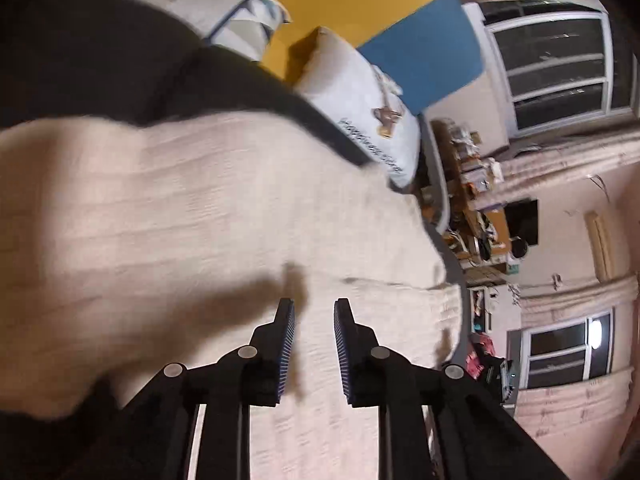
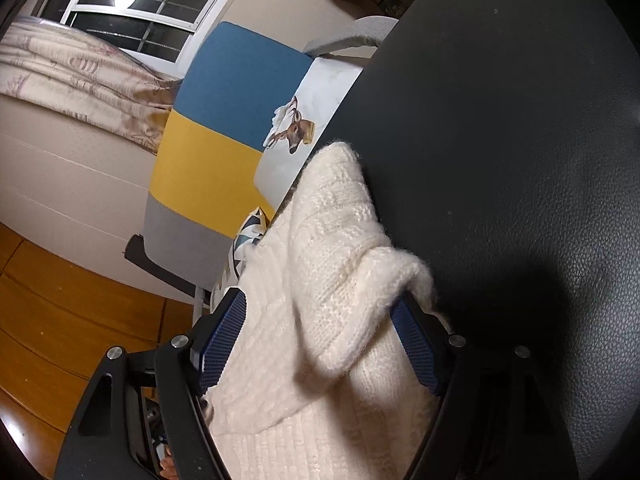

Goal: Fold clothes

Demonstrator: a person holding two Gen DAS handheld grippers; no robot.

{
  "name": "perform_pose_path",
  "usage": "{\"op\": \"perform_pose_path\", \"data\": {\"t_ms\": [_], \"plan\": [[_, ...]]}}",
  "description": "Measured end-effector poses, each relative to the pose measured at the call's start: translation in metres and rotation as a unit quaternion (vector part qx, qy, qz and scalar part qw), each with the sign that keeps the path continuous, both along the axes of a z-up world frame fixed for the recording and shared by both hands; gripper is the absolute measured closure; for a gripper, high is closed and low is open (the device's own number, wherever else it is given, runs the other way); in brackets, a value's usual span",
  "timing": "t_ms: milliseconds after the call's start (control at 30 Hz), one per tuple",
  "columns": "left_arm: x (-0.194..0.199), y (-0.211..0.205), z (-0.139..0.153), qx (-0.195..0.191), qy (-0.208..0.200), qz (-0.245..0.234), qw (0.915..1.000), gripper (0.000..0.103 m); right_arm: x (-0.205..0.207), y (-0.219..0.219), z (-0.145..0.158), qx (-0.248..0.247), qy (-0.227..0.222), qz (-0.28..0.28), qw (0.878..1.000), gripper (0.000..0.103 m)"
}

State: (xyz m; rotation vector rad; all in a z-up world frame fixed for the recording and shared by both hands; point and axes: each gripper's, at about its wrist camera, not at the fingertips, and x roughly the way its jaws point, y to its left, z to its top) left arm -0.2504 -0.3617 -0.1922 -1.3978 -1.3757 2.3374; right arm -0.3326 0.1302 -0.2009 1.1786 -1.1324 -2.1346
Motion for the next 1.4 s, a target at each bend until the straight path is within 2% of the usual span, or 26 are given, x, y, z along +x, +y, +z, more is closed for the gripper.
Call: {"op": "perform_pose_path", "data": {"t_ms": [200, 333, 400, 467, 500, 533, 567, 633, 667, 867, 1033, 1167, 1200, 1267, 1333, 1400], "plan": [[-0.001, 0.004, -0.004, 0.051, 0.004, -0.016, 0.9986, 0.076, -0.001, -0.001, 0.0, 0.005, -0.006, 0.001, 1.0, 0.025], [-0.012, 0.022, -0.01, 0.03, -0.014, -0.037, 0.9988, 0.076, 0.0, -0.001, 0.0, 0.007, -0.008, 0.001, 1.0, 0.025], [-0.015, 0.026, -0.014, 0.035, -0.016, -0.031, 0.9988, 0.078, 0.0, -0.001, 0.0, 0.006, -0.01, 0.0, 1.0, 0.025], [-0.014, 0.03, -0.01, 0.009, -0.01, -0.026, 0.9996, 0.097, 0.0, -0.001, 0.001, 0.008, -0.011, 0.002, 1.0, 0.025], [-0.013, 0.032, -0.007, -0.001, -0.008, -0.028, 0.9996, 0.101, -0.001, -0.001, 0.001, 0.011, -0.01, 0.003, 1.0, 0.025], [-0.012, 0.033, -0.007, 0.001, -0.008, -0.031, 0.9995, 0.101, -0.001, -0.001, 0.001, 0.013, -0.01, 0.005, 1.0, 0.025], [-0.011, 0.032, -0.007, 0.011, -0.01, -0.03, 0.9994, 0.101, -0.001, -0.001, 0.001, 0.013, -0.01, 0.005, 1.0, 0.025], [-0.009, 0.027, -0.005, 0.031, -0.014, -0.021, 0.9992, 0.087, -0.001, -0.001, 0.001, 0.011, -0.01, 0.005, 1.0, 0.025], [-0.007, 0.023, -0.003, 0.032, -0.014, -0.016, 0.9992, 0.085, -0.001, -0.001, 0.001, 0.011, -0.01, 0.005, 1.0, 0.025], [0.005, 0.008, 0.002, -0.003, -0.037, 0.003, 0.9993, 0.079, -0.001, 0.0, 0.0, 0.008, -0.012, 0.003, 1.0, 0.025], [0.003, 0.012, -0.009, 0.012, -0.039, -0.008, 0.9991, 0.077, -0.002, -0.002, -0.001, 0.007, -0.014, 0.004, 1.0, 0.024], [-0.008, 0.03, -0.007, -0.003, -0.025, -0.024, 0.9994, 0.079, -0.003, -0.002, 0.0, 0.006, -0.013, 0.004, 1.0, 0.024], [-0.01, 0.032, -0.006, -0.014, -0.019, -0.024, 0.9994, 0.094, -0.003, -0.002, 0.0, 0.006, -0.014, 0.004, 1.0, 0.024], [-0.012, 0.035, 0.0, -0.03, -0.002, -0.019, 0.9994, 0.099, -0.004, -0.001, 0.0, 0.006, -0.014, 0.005, 1.0, 0.024], [-0.011, 0.033, 0.017, -0.033, 0.035, -0.002, 0.9989, 0.099, -0.003, 0.001, 0.004, 0.006, -0.004, 0.002, 1.0, 0.024], [-0.008, 0.029, 0.048, -0.031, 0.095, 0.013, 0.995, 0.099, -0.003, 0.003, 0.009, 0.007, 0.009, -0.001, 1.0, 0.024]]}}
